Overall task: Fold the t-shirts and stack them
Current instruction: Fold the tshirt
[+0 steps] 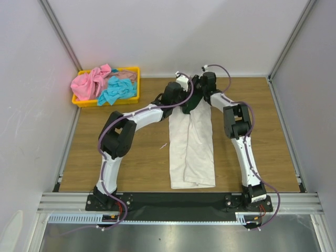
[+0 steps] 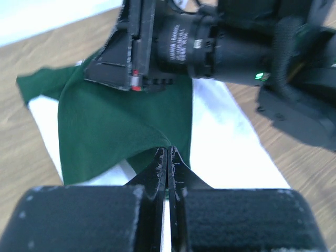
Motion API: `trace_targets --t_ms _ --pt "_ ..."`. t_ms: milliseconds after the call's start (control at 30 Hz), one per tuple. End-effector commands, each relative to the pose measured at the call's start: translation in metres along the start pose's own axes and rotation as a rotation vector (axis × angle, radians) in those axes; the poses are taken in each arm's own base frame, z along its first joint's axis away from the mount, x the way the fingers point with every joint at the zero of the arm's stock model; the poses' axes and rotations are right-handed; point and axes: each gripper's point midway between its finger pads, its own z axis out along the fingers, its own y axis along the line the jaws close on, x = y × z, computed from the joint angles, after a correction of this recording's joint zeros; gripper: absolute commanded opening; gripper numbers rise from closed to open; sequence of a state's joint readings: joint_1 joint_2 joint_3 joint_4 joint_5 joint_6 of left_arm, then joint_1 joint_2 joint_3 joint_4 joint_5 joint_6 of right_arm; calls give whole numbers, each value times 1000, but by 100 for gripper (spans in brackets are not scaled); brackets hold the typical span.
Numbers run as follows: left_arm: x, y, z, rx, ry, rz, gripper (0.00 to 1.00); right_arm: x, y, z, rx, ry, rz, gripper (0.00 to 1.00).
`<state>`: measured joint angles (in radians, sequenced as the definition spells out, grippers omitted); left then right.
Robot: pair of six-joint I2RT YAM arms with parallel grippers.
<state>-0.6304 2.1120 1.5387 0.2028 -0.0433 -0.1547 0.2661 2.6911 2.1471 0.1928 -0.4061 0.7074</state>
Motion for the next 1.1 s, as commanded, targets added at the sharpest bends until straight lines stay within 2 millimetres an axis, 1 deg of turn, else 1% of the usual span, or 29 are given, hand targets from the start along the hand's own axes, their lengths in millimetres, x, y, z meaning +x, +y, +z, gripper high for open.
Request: trace_targets --t_ms 0,33,67,100,133,233,267,300,333,367,433,500,533,567,600,633,667,700,733,767,800,833,867,900,933,967,1000,1033,1067 --pt "-11 -21 13 80 -10 38 0 -89 47 -51 -31 -120 -99 24" --pt "-14 -27 15 88 -18 41 0 -86 39 -56 -11 -110 -93 24" --pt "-9 -29 18 93 -7 42 0 -102 47 -69 -11 -137 -105 24" --pt "0 -32 21 97 12 44 0 -110 38 -77 5 -147 -100 24" --pt "3 -33 24 97 20 43 0 -114 36 -84 13 -154 -100 24" --pt "21 -37 25 104 74 41 0 -122 25 -101 38 -164 -101 25" --pt "19 -38 25 109 64 43 1 -117 18 -103 51 -152 -94 25" --pt "20 -39 25 105 65 45 7 -121 19 -108 52 -158 -97 25" --pt "18 -39 26 104 62 45 14 -119 17 -109 57 -154 -96 25" --pt "23 -39 26 104 87 51 20 -120 16 -112 60 -153 -94 25" --pt "28 -42 32 94 129 63 43 -116 16 -115 62 -148 -96 25" --pt "31 -43 29 78 164 38 56 -113 18 -118 59 -142 -107 25" --pt "19 -43 23 77 140 17 61 -111 19 -117 58 -137 -118 25" --pt "14 -44 19 78 127 -2 65 -110 21 -117 57 -132 -131 25" --pt "13 -40 14 68 124 -38 75 -108 22 -117 60 -121 -163 26" --pt "6 -37 11 65 110 -56 79 -105 28 -117 53 -113 -183 25" --pt "-8 -35 4 62 87 -76 82 -104 33 -117 47 -108 -201 26" --pt "-17 -25 1 45 72 -108 88 -102 35 -118 48 -97 -222 26" --pt "-17 -18 -2 37 76 -125 90 -105 44 -121 44 -102 -262 26" --pt "-34 -14 -15 42 50 -147 91 -105 48 -121 59 -110 -288 27" --pt "-39 4 -22 14 39 -196 93 -105 51 -123 70 -106 -307 27" --pt "-29 17 -30 -6 40 -229 94 -110 60 -126 74 -122 -363 29" --pt "-45 26 -47 -14 2 -267 94 -108 69 -125 65 -116 -392 30" --pt "-46 51 -57 -53 -14 -345 96 -104 75 -124 66 -102 -417 33" --pt "-21 68 -65 -94 18 -392 96 -97 81 -123 60 -79 -451 38" --pt "-17 82 -73 -124 19 -434 97 -94 85 -121 58 -61 -523 41" --pt "-7 106 -88 -177 21 -498 97 -78 99 -114 37 -30 -584 51" --pt "-2 116 -94 -202 21 -518 97 -71 102 -110 49 -17 -637 55" --pt "3 124 -99 -225 24 -530 97 -58 102 -106 56 20 -751 60"
